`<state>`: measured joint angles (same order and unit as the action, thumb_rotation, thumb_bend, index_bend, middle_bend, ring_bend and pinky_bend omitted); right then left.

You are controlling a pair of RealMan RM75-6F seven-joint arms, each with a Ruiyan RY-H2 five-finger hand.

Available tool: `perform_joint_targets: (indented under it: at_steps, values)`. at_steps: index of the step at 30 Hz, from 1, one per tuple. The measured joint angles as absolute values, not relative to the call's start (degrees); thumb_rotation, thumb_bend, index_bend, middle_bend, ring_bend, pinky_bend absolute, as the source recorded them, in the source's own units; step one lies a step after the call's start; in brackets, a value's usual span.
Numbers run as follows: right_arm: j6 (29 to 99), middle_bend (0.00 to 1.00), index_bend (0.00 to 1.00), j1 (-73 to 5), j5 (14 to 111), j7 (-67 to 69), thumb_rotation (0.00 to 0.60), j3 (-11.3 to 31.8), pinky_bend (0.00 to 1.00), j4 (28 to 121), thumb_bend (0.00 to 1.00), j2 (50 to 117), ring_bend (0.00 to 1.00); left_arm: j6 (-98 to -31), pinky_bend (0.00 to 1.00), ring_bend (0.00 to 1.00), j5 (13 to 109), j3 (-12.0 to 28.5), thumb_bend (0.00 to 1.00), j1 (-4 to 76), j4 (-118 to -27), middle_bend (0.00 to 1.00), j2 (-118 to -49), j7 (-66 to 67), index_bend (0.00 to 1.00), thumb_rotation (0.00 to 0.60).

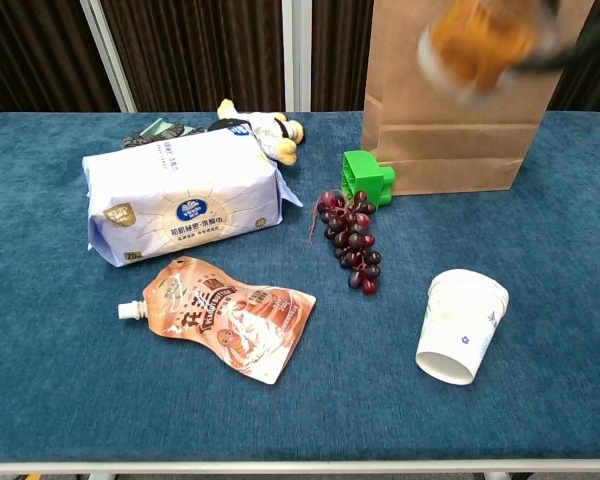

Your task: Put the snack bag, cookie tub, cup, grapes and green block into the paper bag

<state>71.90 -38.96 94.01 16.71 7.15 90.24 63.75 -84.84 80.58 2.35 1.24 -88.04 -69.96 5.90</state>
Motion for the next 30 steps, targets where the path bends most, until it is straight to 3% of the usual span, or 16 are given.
perform_joint_targets:
  at_steps: [8,16,30]
  values:
    - [71.7,0.51,0.48,-39.9,87.3,26.0,0.6,15.4,0.54,93.3,0.22,56.5,0.34,-85.0,0.15,0.12,80.4,2.2,0.04,1.0,-88.3,0.2,-69.8,6.1,0.23,0.6]
    - [65.0,0.51,0.48,-43.5,81.0,30.0,0.6,18.6,0.54,90.5,0.21,56.4,0.34,-84.8,0.15,0.12,80.0,2.2,0.04,0.7,-88.2,0.2,-69.7,5.9,0.23,0.6]
    - [52.6,0.51,0.44,-49.6,65.1,7.5,0.6,19.2,0.51,77.8,0.21,64.8,0.33,-84.0,0.15,0.12,79.7,2.2,0.04,1.0,-88.2,0.2,-69.7,5.6,0.23,0.6]
